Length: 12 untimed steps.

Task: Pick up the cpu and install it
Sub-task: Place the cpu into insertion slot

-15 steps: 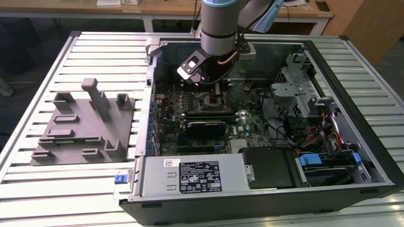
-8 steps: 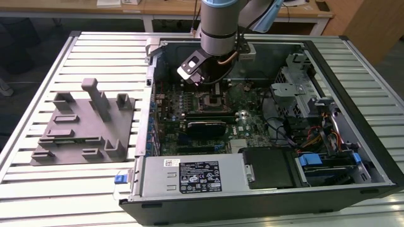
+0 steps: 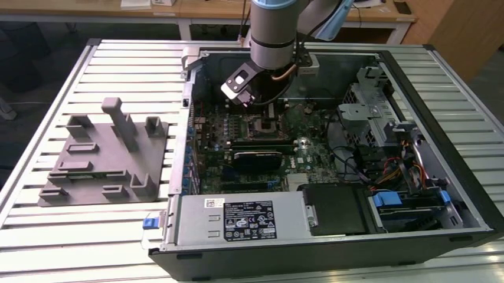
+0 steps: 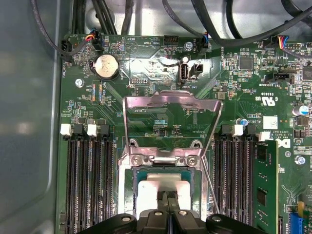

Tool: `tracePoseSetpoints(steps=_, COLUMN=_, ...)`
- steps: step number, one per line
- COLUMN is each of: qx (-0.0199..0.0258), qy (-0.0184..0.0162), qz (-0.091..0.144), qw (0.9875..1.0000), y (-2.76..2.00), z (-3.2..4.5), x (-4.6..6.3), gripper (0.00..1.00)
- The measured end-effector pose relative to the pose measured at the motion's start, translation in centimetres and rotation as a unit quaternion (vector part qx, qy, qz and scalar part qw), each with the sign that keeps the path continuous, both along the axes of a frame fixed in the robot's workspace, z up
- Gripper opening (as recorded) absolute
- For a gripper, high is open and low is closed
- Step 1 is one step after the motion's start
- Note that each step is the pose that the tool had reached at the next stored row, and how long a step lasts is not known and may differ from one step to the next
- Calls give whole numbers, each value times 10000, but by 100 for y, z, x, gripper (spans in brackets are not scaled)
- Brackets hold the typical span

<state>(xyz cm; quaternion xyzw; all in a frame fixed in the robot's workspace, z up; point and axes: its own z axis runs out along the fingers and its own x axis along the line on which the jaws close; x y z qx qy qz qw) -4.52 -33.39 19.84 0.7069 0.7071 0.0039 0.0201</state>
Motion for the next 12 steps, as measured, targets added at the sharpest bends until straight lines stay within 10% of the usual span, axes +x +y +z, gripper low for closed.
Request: tracePoseSetpoints(steps=12, qx=-1, qy=1, qz=0, qw=10000, y=0, z=232, x=0, gripper=11)
